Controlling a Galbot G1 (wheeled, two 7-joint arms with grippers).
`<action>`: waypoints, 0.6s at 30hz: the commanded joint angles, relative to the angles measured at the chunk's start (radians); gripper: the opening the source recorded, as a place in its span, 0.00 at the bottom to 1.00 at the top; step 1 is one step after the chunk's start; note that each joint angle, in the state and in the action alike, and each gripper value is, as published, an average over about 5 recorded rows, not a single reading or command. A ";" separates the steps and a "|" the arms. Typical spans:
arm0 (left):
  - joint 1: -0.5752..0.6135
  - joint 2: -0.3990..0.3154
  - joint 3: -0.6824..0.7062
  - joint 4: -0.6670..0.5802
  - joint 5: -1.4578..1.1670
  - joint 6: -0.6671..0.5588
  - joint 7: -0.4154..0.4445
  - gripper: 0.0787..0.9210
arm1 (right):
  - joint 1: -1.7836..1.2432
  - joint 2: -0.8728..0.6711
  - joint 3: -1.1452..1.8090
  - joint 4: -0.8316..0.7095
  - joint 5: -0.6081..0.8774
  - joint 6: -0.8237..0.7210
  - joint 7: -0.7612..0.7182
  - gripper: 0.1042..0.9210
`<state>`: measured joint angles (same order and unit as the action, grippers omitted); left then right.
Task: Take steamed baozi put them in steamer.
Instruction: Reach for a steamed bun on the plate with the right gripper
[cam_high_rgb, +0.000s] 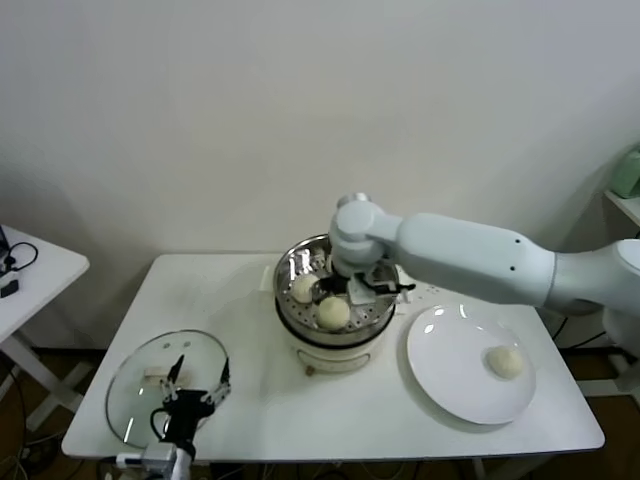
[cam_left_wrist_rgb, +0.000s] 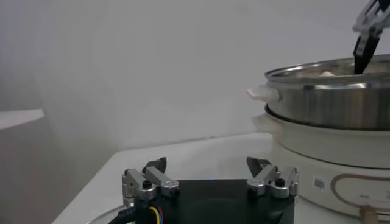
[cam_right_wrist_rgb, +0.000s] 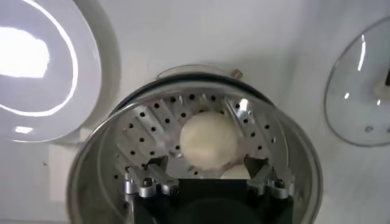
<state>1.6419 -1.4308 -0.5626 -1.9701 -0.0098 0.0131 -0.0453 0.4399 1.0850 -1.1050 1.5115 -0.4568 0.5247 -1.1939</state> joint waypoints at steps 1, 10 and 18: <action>0.000 0.003 -0.001 -0.006 -0.006 0.000 -0.002 0.88 | 0.213 -0.137 -0.066 -0.046 0.342 -0.208 0.009 0.88; -0.007 0.017 0.000 -0.033 -0.032 0.001 -0.004 0.88 | 0.326 -0.395 -0.305 -0.183 0.840 -0.542 0.084 0.88; -0.012 0.017 0.011 -0.036 -0.020 0.009 -0.002 0.88 | 0.156 -0.600 -0.279 -0.184 0.743 -0.590 0.092 0.88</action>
<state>1.6319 -1.4143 -0.5553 -2.0007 -0.0293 0.0172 -0.0472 0.6544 0.7342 -1.3271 1.3742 0.1464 0.1005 -1.1279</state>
